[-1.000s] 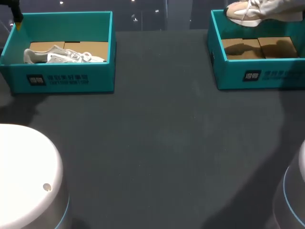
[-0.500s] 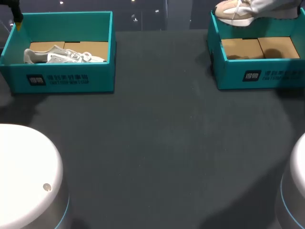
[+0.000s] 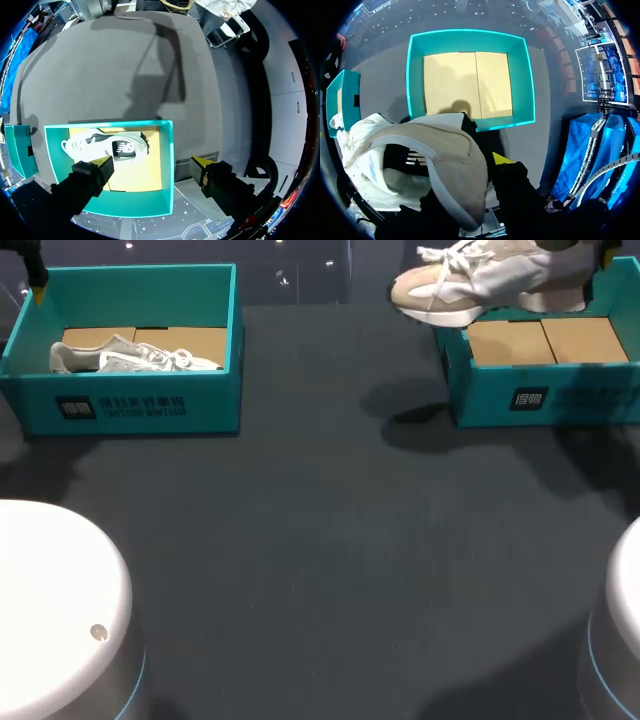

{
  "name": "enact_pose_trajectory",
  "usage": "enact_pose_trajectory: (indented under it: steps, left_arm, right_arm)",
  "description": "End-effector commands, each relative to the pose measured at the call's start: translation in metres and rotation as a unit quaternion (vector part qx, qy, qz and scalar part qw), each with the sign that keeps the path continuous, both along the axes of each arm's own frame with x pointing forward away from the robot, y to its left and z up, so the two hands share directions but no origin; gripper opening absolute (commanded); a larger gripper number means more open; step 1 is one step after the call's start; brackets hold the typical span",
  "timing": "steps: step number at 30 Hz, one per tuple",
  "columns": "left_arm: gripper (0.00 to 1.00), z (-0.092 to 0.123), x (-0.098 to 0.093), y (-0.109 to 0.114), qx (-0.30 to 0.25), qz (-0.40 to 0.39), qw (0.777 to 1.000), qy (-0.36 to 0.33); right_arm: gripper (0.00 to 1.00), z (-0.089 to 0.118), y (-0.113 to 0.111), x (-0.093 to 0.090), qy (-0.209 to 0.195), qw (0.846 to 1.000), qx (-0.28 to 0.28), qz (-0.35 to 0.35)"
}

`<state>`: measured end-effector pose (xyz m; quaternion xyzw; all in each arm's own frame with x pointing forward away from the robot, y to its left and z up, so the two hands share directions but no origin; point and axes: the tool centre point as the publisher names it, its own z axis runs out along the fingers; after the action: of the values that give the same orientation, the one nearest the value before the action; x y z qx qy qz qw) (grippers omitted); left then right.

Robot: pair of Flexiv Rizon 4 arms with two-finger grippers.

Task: Take the shoe out of the shoebox, open the shoe tongue, remove and reinsert the insole, then place the shoe into the shoebox

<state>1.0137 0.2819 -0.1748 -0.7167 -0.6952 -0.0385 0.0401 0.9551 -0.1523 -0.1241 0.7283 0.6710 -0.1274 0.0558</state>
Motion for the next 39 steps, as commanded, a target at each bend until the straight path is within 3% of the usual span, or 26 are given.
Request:
enact_pose_trajectory:
  steps: [1, 9, 15, 30, 39]
  left_arm:
    - [1.00, 0.000, -0.002, 0.000, 0.001, 0.000, 1.000, -0.002]
    - [1.00, 0.000, -0.002, 0.000, 0.001, 0.000, 1.000, -0.002]
    - [1.00, 0.000, -0.002, 0.000, 0.001, 0.000, 1.000, -0.002]
    - [1.00, 0.000, -0.002, 0.000, 0.001, 0.000, 1.000, -0.002]
    - [1.00, 0.000, -0.002, 0.000, 0.001, 0.000, 1.000, -0.002]
  right_arm:
    - [0.00, 0.005, 0.038, -0.080, -0.100, 0.995, -0.019, 0.024]
    - [0.00, -0.002, 0.105, -0.142, -0.103, 0.994, -0.016, 0.021]
    - [0.00, -0.016, 0.134, -0.175, -0.105, 0.994, -0.001, 0.028]
    - [0.00, -0.016, 0.134, -0.175, -0.105, 0.994, -0.001, 0.028]
    - [0.00, -0.072, 0.150, -0.218, -0.084, 0.996, -0.027, 0.025]
